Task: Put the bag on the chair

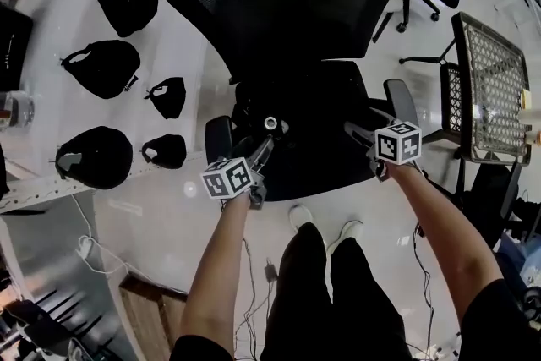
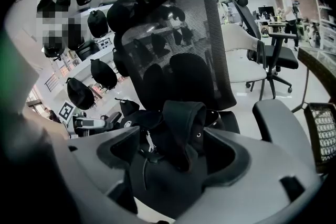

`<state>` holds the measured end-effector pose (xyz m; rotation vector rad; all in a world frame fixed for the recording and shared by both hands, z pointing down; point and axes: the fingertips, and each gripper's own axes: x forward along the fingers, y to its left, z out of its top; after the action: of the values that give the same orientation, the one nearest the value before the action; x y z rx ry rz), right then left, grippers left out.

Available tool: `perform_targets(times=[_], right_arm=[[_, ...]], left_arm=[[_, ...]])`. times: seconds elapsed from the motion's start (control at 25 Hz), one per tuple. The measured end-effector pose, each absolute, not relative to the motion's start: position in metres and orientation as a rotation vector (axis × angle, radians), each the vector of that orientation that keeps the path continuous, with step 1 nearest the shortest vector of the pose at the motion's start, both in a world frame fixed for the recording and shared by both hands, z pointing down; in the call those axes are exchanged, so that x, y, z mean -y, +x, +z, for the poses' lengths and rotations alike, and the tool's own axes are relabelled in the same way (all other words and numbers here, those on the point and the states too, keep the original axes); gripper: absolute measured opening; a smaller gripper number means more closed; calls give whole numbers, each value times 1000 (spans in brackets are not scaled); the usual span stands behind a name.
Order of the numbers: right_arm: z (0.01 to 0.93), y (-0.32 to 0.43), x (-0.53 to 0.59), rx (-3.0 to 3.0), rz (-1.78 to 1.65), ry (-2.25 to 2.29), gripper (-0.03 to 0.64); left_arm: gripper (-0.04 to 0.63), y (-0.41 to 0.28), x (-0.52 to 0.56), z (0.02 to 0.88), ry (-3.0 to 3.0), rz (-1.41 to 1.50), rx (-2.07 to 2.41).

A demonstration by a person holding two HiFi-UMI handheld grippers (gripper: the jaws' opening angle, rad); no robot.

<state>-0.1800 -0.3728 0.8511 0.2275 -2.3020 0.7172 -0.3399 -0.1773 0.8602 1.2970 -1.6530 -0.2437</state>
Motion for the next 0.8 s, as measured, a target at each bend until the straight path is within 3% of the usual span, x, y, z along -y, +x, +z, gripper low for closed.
perform_targets(times=[0.56,0.8], right_arm=[[762,-105,347,2328,757,318,365],[702,-84,292,2387,760,244,365]], left_arm=[[275,-298,99,778,1302,-311,1689],[275,-262,59,698,1311,-546,1705]])
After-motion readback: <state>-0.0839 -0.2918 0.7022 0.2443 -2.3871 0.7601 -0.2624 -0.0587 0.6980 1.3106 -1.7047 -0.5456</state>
